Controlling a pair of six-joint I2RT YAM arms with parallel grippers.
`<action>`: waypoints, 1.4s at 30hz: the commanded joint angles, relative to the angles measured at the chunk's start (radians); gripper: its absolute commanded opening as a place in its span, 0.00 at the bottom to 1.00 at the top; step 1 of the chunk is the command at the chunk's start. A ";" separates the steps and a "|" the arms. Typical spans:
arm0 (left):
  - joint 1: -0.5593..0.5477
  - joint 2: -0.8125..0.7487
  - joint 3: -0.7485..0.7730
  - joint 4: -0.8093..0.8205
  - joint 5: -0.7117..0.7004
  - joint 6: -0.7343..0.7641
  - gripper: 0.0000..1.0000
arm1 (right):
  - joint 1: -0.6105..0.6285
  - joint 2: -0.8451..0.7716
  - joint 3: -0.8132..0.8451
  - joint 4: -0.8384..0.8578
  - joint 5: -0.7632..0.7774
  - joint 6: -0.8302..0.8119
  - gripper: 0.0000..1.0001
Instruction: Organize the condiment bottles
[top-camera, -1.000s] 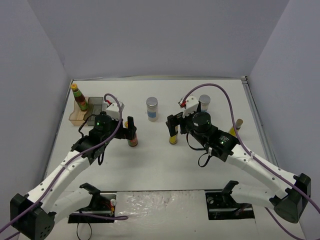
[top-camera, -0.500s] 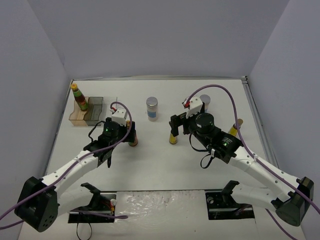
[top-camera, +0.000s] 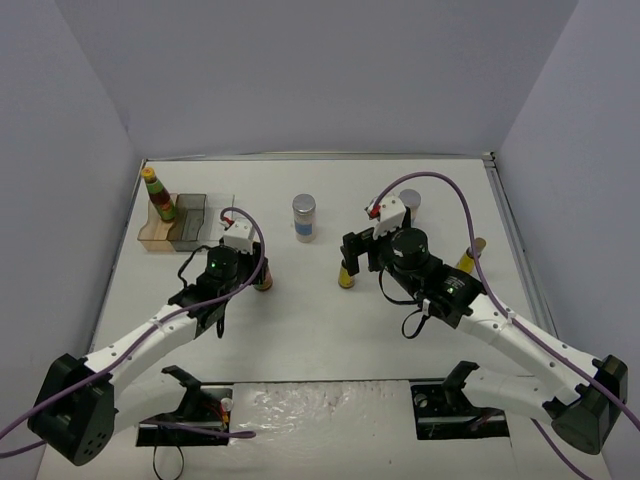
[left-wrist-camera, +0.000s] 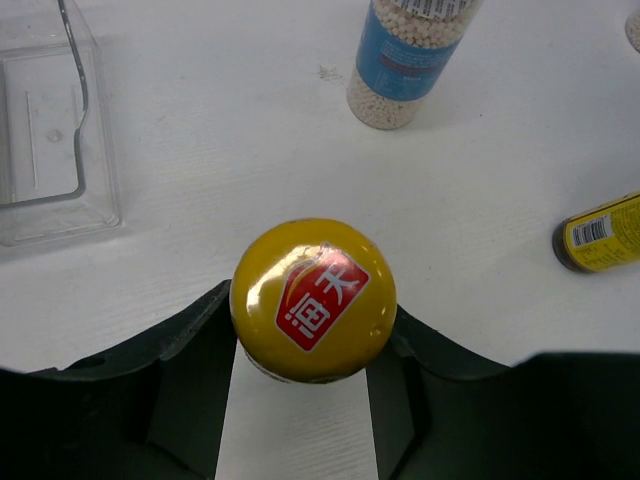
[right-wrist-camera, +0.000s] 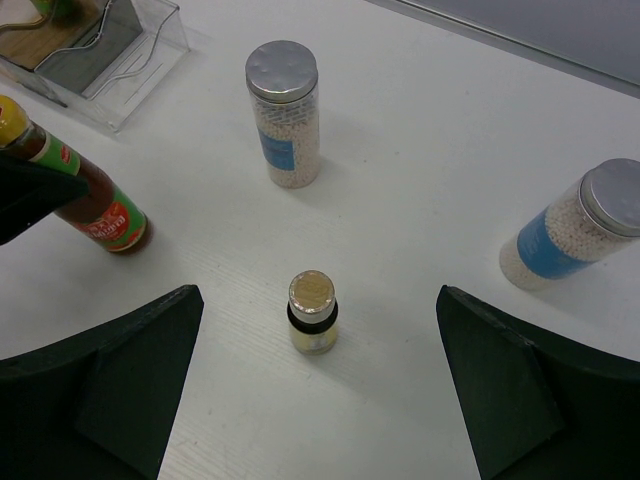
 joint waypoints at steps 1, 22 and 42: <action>0.024 -0.115 0.131 -0.010 -0.109 0.025 0.00 | -0.011 -0.035 0.018 0.055 0.017 -0.012 1.00; 0.622 0.102 0.579 -0.145 -0.039 0.036 0.00 | -0.023 -0.088 -0.010 0.063 -0.076 -0.018 1.00; 0.769 0.324 0.655 0.037 -0.042 0.047 0.00 | -0.043 -0.107 -0.062 0.060 -0.101 -0.010 1.00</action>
